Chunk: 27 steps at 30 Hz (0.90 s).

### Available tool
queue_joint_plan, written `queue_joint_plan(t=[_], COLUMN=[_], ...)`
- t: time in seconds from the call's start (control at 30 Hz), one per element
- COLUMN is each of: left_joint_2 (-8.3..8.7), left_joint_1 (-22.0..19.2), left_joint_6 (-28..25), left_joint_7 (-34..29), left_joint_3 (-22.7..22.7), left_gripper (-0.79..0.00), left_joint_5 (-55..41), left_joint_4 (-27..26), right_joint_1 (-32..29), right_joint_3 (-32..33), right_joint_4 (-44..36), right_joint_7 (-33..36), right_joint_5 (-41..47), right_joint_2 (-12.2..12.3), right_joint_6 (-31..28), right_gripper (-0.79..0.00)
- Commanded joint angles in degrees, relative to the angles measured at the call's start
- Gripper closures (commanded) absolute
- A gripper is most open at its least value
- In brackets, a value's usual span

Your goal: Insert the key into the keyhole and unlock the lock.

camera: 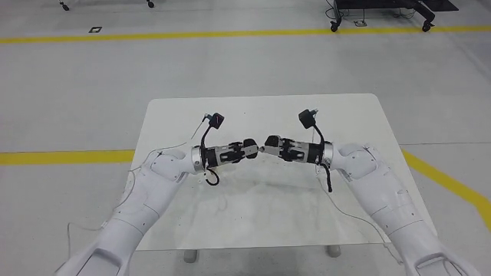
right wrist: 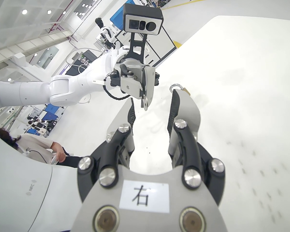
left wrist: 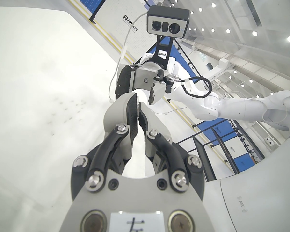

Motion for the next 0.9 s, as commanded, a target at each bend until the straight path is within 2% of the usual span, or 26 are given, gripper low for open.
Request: queue_joint_plan(t=[0.0, 0.2, 0.3, 0.47, 0.5, 0.53, 0.7, 0.87], left_joint_2=[-0.02, 0.01, 0.04, 0.16, 0.19, 0.18, 0.39, 1.52], left_joint_1=[-0.13, -0.39, -0.48, -0.72, -0.78, -0.73, -0.61, 0.40], left_joint_6=[-0.01, -0.19, -0.13, -0.27, -0.27, -0.20, -2.51, -5.29], left_joint_7=[-0.18, -0.13, -0.34, -0.20, -0.01, 0.30, 4.10, 8.56], left_joint_3=[0.27, 0.62, 0.83, 0.77, 0.75, 0.78, -0.56, -4.47], left_gripper=[0.000, 0.000, 0.000, 0.000, -0.409, -0.785, -0.785, -0.785], left_joint_5=[-0.02, -0.13, -0.27, -0.35, -0.02, 0.01, 0.77, 3.24], left_joint_4=[0.09, 0.38, 0.46, 0.85, 0.95, 0.98, 1.11, 0.22], right_joint_1=[0.31, 1.03, 1.33, 1.63, 1.70, 1.78, 2.00, 0.97], right_joint_3=[-0.40, -1.41, -1.95, -2.86, -2.97, -3.01, -1.93, 2.61], right_joint_4=[0.38, 1.86, 2.43, 3.33, 3.57, 3.88, 5.56, 7.49], right_joint_7=[0.25, 0.65, 0.89, 1.20, 1.29, 1.38, 0.91, -1.36], right_joint_5=[0.59, 1.76, 2.34, 4.54, 5.00, 5.34, 6.79, 7.78], right_joint_2=[-0.03, -0.07, -0.11, -0.21, -0.21, -0.19, 0.22, 1.54], right_joint_6=[-0.07, -0.52, -0.87, -2.17, -2.52, -2.85, -4.78, -8.15], right_gripper=[-0.292, -0.139, 0.000, 0.000, 0.000, 0.000, 0.000, 0.000])
